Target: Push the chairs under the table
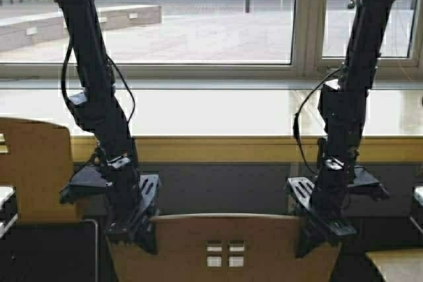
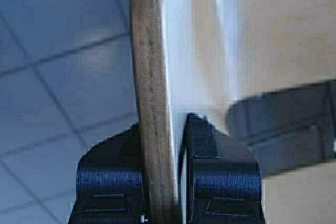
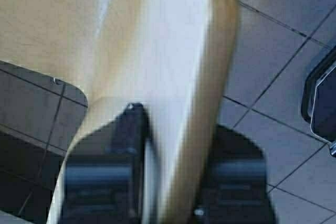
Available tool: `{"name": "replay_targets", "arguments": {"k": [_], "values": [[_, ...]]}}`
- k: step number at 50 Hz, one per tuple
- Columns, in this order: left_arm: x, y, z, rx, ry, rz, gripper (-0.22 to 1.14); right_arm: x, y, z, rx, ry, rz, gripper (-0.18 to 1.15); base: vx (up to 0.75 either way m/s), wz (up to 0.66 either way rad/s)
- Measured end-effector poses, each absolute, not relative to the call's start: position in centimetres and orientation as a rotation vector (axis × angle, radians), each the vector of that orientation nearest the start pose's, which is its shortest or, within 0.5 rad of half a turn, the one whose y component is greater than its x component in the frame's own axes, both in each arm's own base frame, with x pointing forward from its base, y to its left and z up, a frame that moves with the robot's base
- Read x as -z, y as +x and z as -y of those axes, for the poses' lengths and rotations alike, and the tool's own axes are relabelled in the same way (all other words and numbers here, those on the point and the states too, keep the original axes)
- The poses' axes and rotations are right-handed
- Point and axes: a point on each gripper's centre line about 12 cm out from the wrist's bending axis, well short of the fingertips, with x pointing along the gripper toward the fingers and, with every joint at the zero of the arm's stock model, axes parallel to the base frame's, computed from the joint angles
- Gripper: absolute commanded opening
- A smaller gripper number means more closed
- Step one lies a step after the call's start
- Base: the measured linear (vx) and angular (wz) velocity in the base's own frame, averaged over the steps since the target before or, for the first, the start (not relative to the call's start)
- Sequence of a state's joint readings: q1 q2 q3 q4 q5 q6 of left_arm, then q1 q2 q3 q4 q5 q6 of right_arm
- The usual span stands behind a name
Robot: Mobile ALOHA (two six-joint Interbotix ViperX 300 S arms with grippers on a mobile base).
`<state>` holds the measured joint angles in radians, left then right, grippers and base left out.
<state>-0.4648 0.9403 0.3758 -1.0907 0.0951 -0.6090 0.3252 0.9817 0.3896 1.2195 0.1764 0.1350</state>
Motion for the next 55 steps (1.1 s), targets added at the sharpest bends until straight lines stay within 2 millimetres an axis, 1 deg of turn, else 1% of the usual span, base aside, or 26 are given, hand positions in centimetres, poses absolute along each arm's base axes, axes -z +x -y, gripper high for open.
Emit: {"name": "replay_targets", "arguments": {"k": [9, 17, 27, 44, 55], "values": [[14.7, 33.7, 17.8, -0.752, -1.136, -1.315, 0.04, 16.4, 33.7, -13.6, 0.6, 0.974, -1.453, 0.05, 0.11, 0.01], [14.7, 33.7, 17.7, -0.752, -1.136, -1.314, 0.04, 16.7, 33.5, -13.7, 0.602, 0.975, -1.466, 0.05, 0.15, -0.02], [14.8, 33.9, 17.5, -0.757, -1.142, -1.31, 0.04, 16.6, 33.7, -13.8, 0.6, 0.982, -1.464, 0.05, 0.18, -0.02], [14.7, 33.7, 17.9, -0.751, -1.14, -1.331, 0.04, 16.5, 31.9, -13.3, 0.631, 0.969, -1.494, 0.05, 0.19, 0.05], [14.6, 33.8, 18.0, -0.745, -1.141, -1.333, 0.04, 16.5, 32.7, -13.6, 0.617, 0.979, -1.484, 0.05, 0.19, 0.01]]}}
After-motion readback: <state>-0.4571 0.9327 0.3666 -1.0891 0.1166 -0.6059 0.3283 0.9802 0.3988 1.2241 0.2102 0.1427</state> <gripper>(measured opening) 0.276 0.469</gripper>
